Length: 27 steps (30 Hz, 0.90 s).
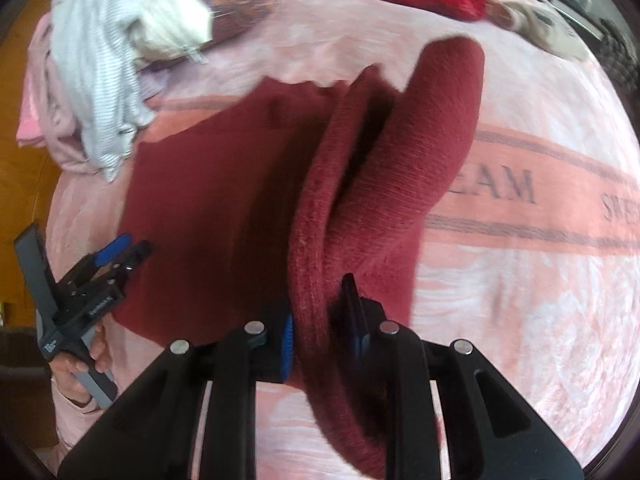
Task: Fold small clothes
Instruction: 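Lift the held side and fold it over toward the left gripper, then release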
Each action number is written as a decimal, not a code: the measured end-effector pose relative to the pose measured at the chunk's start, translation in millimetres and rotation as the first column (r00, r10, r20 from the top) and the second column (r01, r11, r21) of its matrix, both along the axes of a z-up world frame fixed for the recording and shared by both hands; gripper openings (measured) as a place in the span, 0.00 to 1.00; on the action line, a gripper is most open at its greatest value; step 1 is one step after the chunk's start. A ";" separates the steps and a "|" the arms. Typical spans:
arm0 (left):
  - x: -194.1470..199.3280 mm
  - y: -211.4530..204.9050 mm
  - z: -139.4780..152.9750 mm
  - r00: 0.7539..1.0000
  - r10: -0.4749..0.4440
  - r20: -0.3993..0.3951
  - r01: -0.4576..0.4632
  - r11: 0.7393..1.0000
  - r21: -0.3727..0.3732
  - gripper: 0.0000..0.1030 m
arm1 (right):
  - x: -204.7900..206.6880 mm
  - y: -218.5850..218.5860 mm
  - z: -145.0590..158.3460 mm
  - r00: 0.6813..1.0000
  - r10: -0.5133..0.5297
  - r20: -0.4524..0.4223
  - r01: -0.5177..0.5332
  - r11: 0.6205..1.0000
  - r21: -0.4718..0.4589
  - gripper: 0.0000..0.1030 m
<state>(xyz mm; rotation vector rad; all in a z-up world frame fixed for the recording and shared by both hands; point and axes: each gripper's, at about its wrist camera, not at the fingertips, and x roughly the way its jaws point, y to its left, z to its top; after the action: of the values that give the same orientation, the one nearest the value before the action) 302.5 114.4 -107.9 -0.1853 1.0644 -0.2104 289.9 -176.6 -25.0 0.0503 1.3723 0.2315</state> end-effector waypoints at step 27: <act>-17.2 16.1 -4.6 1.000 0.007 0.007 -0.007 1.000 -0.019 0.67 | 1.0 64.1 -40.9 0.992 -0.002 -0.125 0.024 0.984 0.175 0.41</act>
<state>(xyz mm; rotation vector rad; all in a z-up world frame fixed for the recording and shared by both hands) 285.3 130.5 -112.5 -0.2047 1.0552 -0.2148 290.9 -112.5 -66.0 0.2243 1.4723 0.3433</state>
